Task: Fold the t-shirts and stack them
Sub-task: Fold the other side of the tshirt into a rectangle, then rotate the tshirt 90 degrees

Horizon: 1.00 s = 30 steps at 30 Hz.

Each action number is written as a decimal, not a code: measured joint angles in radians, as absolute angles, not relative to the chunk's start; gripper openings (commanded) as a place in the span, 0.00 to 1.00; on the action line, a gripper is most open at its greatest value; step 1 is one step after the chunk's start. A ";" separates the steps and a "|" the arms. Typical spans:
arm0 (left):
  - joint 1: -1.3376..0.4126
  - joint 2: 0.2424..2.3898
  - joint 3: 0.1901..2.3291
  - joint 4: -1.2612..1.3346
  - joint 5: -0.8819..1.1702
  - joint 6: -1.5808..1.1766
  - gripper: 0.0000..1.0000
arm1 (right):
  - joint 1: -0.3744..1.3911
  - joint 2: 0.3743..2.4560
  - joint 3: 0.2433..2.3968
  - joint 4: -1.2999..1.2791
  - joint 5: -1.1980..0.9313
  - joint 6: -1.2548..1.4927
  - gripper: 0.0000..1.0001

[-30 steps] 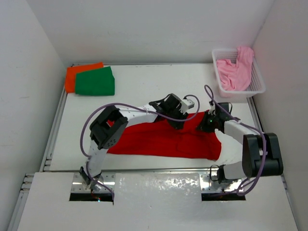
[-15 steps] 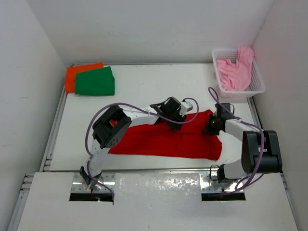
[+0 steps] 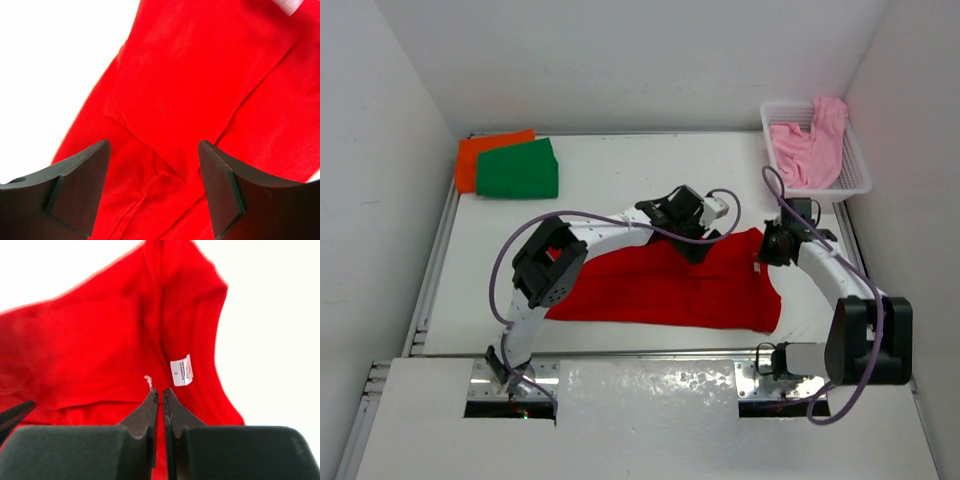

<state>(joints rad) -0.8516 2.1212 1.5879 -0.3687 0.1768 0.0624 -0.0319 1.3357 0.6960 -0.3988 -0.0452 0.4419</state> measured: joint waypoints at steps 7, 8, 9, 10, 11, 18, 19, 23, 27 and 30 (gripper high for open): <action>-0.846 2.097 1.771 -0.479 0.154 0.108 0.68 | -0.068 1.174 0.748 -0.527 -0.007 0.434 0.46; -0.840 2.078 1.777 -0.503 0.142 0.121 0.64 | -0.077 1.152 0.732 -0.548 -0.006 0.435 0.50; -0.828 2.060 1.776 -0.523 0.141 0.129 0.61 | -0.086 1.127 0.709 -0.562 -0.007 0.439 0.51; -0.810 2.037 1.769 -0.551 0.146 0.139 0.59 | -0.096 1.100 0.681 -0.583 -0.006 0.446 0.52; -0.780 2.007 1.747 -0.564 0.155 0.152 0.58 | -0.108 1.071 0.650 -0.604 -0.005 0.451 0.53; -0.336 1.806 1.407 -0.596 0.102 0.265 0.64 | -0.149 0.925 0.459 -0.693 -0.033 0.513 0.51; -0.278 1.797 1.363 -0.596 0.084 0.279 0.64 | -0.149 0.915 0.433 -0.695 -0.040 0.523 0.51; -0.116 1.791 1.203 -0.574 0.030 0.327 0.64 | -0.148 0.900 0.349 -0.707 -0.061 0.555 0.51; -0.084 1.791 1.108 -0.522 0.007 0.367 0.64 | -0.149 0.921 0.330 -0.691 -0.064 0.574 0.47; -0.086 1.781 1.056 -0.445 -0.009 0.387 0.61 | -0.149 0.951 0.330 -0.670 -0.063 0.586 0.31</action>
<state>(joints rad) -0.0864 1.7813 1.0557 -0.4454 -0.0086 0.3870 -0.1490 0.9508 0.3302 -0.6701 -0.0628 0.5861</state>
